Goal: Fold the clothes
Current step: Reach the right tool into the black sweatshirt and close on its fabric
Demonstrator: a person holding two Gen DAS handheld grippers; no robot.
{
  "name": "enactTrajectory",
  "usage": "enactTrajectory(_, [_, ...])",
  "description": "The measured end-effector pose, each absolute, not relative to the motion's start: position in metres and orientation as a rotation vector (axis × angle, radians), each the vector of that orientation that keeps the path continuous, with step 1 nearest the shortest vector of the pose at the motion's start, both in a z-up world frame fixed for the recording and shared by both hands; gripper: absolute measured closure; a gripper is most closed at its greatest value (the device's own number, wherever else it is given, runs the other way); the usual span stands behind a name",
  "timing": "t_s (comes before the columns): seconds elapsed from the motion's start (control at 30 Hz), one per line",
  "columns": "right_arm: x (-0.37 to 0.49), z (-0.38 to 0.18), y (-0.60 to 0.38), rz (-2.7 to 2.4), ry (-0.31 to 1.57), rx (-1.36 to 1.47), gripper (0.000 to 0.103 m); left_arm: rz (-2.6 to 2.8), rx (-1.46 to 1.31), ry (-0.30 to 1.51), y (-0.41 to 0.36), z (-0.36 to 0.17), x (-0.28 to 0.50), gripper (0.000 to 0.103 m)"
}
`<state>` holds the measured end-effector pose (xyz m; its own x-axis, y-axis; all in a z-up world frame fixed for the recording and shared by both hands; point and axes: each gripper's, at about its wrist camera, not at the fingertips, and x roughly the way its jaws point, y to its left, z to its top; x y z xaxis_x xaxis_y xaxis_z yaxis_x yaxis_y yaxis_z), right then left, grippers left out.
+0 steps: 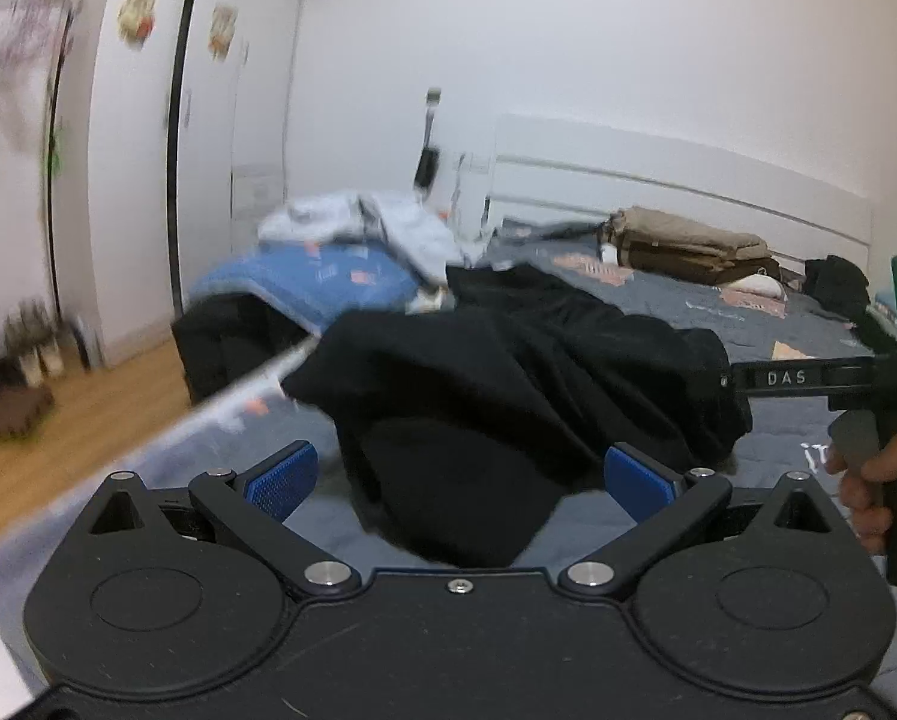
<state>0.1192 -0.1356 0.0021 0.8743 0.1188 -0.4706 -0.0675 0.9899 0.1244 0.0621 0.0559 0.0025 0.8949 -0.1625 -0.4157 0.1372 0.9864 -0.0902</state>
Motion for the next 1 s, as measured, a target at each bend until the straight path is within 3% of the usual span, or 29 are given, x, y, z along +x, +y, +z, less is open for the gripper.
enactTrajectory(0.47, [0.208,-0.044,-0.155,0.019,0.555,-0.052,0.001,-0.128,-0.068,0.472,0.058,-0.015,0.099,0.0])
enactTrajectory(0.5, [0.212,-0.048,-0.156,0.021,0.56,-0.048,0.005,-0.124,-0.074,0.483,0.058,-0.016,0.102,0.0])
enactTrajectory(0.57, [0.214,-0.054,-0.159,0.021,0.562,-0.012,0.03,-0.122,-0.091,0.499,0.058,-0.017,0.106,0.0])
enactTrajectory(0.6, [0.214,-0.056,-0.16,0.012,0.568,0.013,0.07,-0.12,-0.096,0.502,0.058,-0.018,0.106,0.0])
enactTrajectory(0.63, [0.215,-0.058,-0.162,0.002,0.574,0.038,0.091,-0.117,-0.099,0.504,0.059,-0.018,0.107,0.0])
enactTrajectory(0.73, [0.198,-0.052,-0.17,0.009,0.532,0.145,0.096,-0.102,-0.102,0.496,0.061,-0.016,0.106,0.0])
enactTrajectory(1.0, [0.094,0.023,-0.2,0.065,0.362,0.38,0.097,-0.103,-0.091,0.47,0.059,-0.009,0.099,0.0])
